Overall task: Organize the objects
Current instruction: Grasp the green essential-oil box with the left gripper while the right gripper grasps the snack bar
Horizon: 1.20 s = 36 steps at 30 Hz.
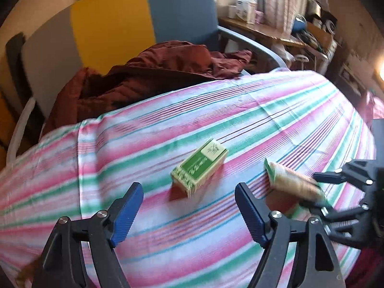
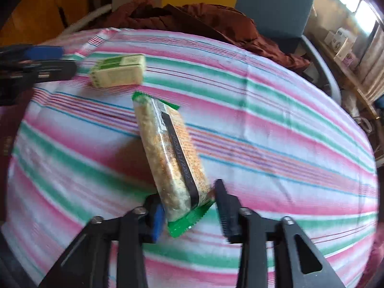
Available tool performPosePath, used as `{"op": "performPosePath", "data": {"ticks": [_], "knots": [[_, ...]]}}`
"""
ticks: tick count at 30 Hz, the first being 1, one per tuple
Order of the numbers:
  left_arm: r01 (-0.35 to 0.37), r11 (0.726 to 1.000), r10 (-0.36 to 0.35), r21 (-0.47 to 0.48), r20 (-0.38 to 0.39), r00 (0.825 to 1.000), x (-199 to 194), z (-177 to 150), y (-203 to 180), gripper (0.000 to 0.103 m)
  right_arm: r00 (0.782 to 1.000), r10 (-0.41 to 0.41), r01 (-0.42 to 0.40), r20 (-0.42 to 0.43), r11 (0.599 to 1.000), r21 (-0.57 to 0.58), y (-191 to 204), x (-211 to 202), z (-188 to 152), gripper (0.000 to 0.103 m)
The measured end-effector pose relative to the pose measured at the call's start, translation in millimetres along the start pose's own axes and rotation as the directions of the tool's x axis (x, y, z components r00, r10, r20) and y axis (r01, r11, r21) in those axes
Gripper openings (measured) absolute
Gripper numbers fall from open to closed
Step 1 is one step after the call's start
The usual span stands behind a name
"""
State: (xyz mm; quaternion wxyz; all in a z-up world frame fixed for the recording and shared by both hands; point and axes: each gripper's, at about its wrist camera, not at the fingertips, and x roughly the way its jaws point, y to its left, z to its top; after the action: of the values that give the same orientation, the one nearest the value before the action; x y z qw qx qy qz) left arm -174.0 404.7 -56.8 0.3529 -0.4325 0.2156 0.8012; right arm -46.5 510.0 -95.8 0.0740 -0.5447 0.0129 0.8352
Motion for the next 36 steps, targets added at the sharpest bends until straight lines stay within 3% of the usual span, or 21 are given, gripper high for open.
{"op": "performPosePath", "data": {"ticks": [1, 2, 8, 13, 16, 18, 20, 22, 23, 25, 30, 36], "knots": [[0.0, 1.0, 0.0, 0.026, -0.001, 1.0, 5, 3, -3, 0.08, 1.0, 0.018, -0.018, 0.02, 1.0, 0.003, 0, -4, -3, 0.063], [0.0, 0.999, 0.0, 0.044, -0.003, 1.0, 8, 5, -4, 0.08, 0.999, 0.025, -0.025, 0.035, 1.0, 0.006, 0, -6, -5, 0.067], [-0.011, 0.991, 0.017, 0.137, -0.044, 0.999, 38, 12, -11, 0.08, 0.993, 0.05, -0.053, 0.11, 0.998, 0.019, -2, -10, -7, 0.073], [-0.028, 0.99, 0.034, 0.141, -0.041, 0.999, 52, 17, -6, 0.079, 0.99, 0.049, -0.051, 0.133, 0.999, 0.015, -4, -9, -4, 0.075], [-0.016, 0.991, 0.024, 0.136, -0.056, 0.998, 61, 18, -6, 0.064, 0.988, 0.058, -0.06, 0.141, 0.998, 0.007, -4, -9, 1, 0.08], [0.004, 0.994, 0.005, 0.112, -0.083, 0.997, 68, 18, -4, 0.044, 0.989, 0.056, -0.054, 0.138, 0.998, -0.015, 1, -6, 7, 0.08], [0.042, 0.996, -0.034, 0.077, -0.097, 0.995, 69, 16, -1, 0.034, 0.991, 0.057, -0.053, 0.118, 0.998, -0.04, 5, 2, 15, 0.08], [0.058, 0.997, -0.054, 0.047, -0.095, 0.994, 67, 13, 0, 0.031, 0.995, 0.059, -0.054, 0.084, 0.997, -0.061, 11, 12, 22, 0.072], [0.059, 0.998, -0.056, 0.036, -0.095, 0.994, 65, 10, 0, 0.031, 0.996, 0.071, -0.067, 0.054, 0.996, -0.066, 14, 18, 24, 0.054], [0.047, 0.999, -0.045, 0.021, -0.098, 0.994, 59, 3, -1, 0.031, 0.998, 0.059, -0.057, 0.03, 0.996, -0.072, 20, 23, 23, 0.048], [0.035, 0.999, -0.036, -0.034, -0.043, 0.998, 24, -8, -4, 0.031, 0.998, 0.061, -0.06, 0.017, 0.996, -0.072, 32, 16, 11, 0.046], [-0.023, 0.999, 0.028, -0.047, 0.091, 0.995, -47, -26, -13, 0.031, 0.998, 0.068, -0.068, -0.004, 0.996, -0.049, 44, 8, -4, 0.046]]}}
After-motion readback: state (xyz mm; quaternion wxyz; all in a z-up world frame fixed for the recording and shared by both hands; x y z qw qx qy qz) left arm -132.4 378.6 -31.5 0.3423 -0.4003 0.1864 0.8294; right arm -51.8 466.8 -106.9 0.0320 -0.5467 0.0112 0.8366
